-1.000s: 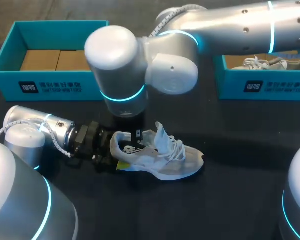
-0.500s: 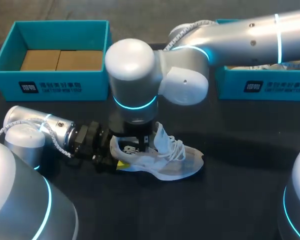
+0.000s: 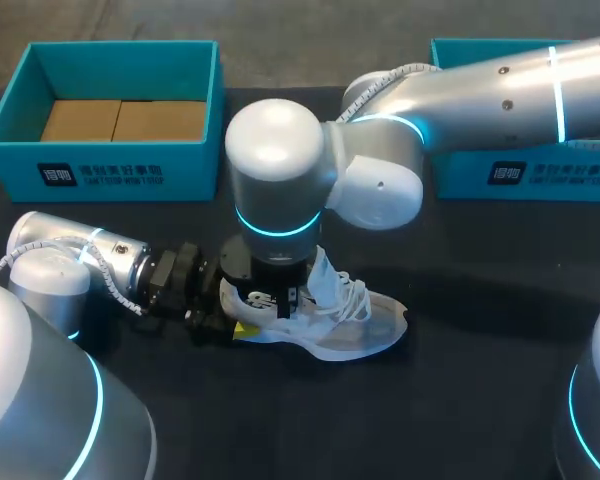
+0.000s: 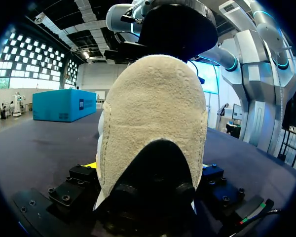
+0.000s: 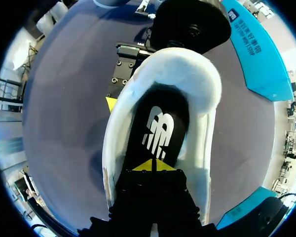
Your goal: Take the shoe out of the shoebox, open the shoe tongue, remove and reinsert the insole, then place the shoe into the shoebox
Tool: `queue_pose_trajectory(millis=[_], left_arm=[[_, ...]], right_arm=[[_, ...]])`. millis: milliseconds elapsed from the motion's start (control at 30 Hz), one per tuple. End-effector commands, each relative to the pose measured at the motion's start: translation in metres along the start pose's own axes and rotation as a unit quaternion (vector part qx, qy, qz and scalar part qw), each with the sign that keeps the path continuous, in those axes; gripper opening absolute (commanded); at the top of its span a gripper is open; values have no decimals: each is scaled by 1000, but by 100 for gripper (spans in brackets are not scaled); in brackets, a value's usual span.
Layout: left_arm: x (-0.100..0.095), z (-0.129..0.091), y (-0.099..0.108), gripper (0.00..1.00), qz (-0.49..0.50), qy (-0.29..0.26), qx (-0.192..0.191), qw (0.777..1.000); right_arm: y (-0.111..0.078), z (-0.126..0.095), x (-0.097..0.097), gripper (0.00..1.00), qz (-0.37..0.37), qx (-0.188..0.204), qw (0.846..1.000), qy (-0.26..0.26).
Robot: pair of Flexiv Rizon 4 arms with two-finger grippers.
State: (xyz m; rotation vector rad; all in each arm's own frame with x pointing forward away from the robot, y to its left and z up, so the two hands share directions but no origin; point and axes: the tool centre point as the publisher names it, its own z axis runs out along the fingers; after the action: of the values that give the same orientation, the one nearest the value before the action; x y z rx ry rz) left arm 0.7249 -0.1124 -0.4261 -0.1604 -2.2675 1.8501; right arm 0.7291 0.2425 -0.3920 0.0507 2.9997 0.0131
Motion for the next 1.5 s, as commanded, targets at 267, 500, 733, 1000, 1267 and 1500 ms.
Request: queue_pose_trajectory(millis=[267,500,733,1000,1267,1500], left_arm=[[0,0,1,0,0,-1,0,1000],[0,0,1,0,0,-1,0,1000],[0,0,1,0,0,-1,0,1000],[0,0,1,0,0,-1,0,1000],[0,0,1,0,0,-1,0,1000],[0,0,1,0,0,-1,0,1000]], right_arm=[[1,4,17,0,31,19,999,-5],[-15,4,19,0,67,18,997,-22],[-27,3,13,0,84,16,996,-30],[-34,5,3,0,107,21,993,-33],[-36,7,-1,37,121,19,992,-32],[-40,9,-3,42,132,22,991,-28]])
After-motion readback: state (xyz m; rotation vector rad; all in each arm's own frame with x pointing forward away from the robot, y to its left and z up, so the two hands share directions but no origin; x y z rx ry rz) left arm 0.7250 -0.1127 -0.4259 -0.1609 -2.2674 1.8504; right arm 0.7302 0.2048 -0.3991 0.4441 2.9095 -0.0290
